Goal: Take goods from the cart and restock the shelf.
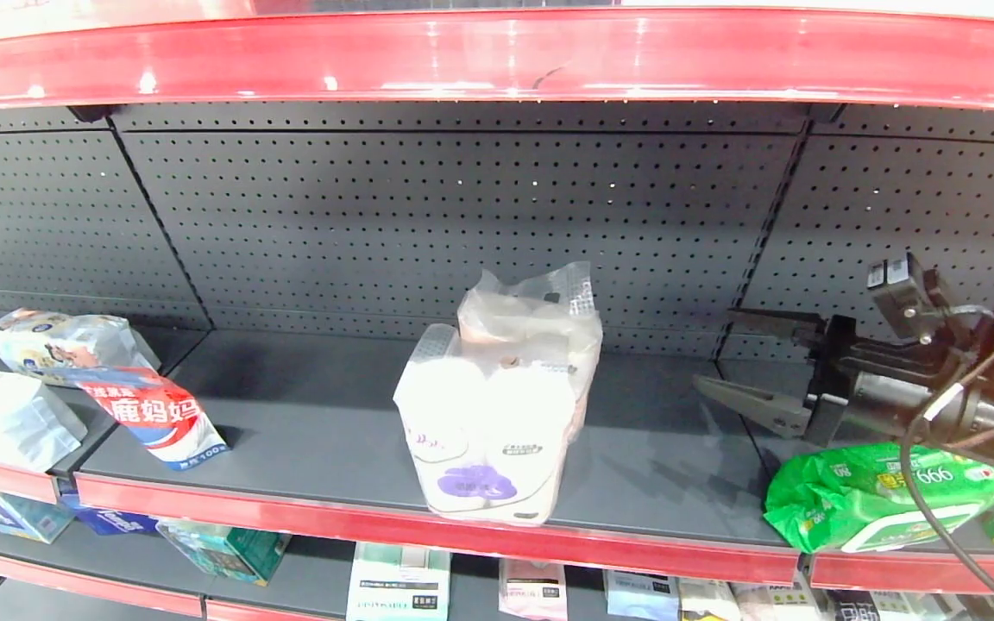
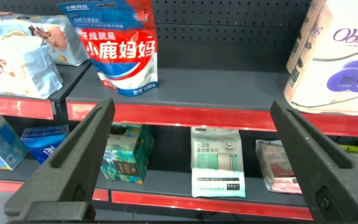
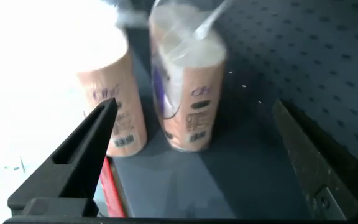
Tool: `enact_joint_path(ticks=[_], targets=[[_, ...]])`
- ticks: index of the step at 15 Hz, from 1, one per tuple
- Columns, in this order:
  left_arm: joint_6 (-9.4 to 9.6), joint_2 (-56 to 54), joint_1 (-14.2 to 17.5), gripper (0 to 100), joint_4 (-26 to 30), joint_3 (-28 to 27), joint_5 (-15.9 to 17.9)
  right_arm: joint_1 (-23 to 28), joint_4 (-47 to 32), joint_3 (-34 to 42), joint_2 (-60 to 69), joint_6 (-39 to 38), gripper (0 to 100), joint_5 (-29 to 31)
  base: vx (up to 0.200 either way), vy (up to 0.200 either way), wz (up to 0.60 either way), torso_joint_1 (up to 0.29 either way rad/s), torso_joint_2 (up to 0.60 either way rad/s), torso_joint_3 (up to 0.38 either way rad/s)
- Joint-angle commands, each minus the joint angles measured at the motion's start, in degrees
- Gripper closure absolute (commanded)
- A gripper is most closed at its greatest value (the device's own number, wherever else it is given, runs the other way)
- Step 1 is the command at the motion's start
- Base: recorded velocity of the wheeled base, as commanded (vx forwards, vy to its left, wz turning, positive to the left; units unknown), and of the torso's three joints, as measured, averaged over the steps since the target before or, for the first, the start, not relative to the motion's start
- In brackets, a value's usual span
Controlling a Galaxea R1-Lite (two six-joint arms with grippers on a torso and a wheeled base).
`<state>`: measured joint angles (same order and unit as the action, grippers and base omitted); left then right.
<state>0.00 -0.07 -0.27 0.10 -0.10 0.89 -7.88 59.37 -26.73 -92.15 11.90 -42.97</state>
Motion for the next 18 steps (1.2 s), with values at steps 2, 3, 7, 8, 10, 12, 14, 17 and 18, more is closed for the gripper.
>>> enact_joint_path(ticks=[2,3,7,8,10,12,14,17,18], targets=[[0.0,0.1,0.0,0,0.0,0.0,0.0,0.1,-0.2,11.3,15.7,-4.9,0,10.9,0.0,0.0,0.0,0.0,0.0,0.0],[0.0,0.1,0.0,0,0.0,0.0,0.0,0.5,-1.4,15.0,20.5,-5.0,0,15.1,0.0,0.0,0.0,0.0,0.0,0.0],[0.0,0.1,0.0,0,0.0,0.0,0.0,0.8,-16.0,25.9,42.1,-5.0,0,32.4,0.0,0.0,0.0,0.0,0.0,0.0],[0.0,0.1,0.0,0,0.0,0.0,0.0,0.9,-20.8,26.6,48.0,-5.0,0,34.3,0.0,0.0,0.0,0.0,0.0,0.0],[0.0,0.1,0.0,0,0.0,0.0,0.0,3.9,-35.5,26.6,63.9,-5.0,0,38.2,0.0,0.0,0.0,0.0,0.0,0.0],[0.0,0.1,0.0,0,0.0,0.0,0.0,3.9,-49.3,25.0,79.1,-5.1,0,38.1,0.0,0.0,0.0,0.0,0.0,0.0],[0.0,0.1,0.0,0,0.0,0.0,0.0,4.4,-58.2,25.4,87.8,-4.3,0,39.0,0.0,0.0,0.0,0.0,0.0,0.0],[0.0,0.1,0.0,0,0.0,0.0,0.0,4.9,-56.8,26.4,87.3,-6.5,0,38.0,0.0,0.0,0.0,0.0,0.0,0.0],[0.0,0.1,0.0,0,0.0,0.0,0.0,5.0,-57.3,26.2,87.2,-9.3,0,37.7,0.0,0.0,0.0,0.0,0.0,0.0]])
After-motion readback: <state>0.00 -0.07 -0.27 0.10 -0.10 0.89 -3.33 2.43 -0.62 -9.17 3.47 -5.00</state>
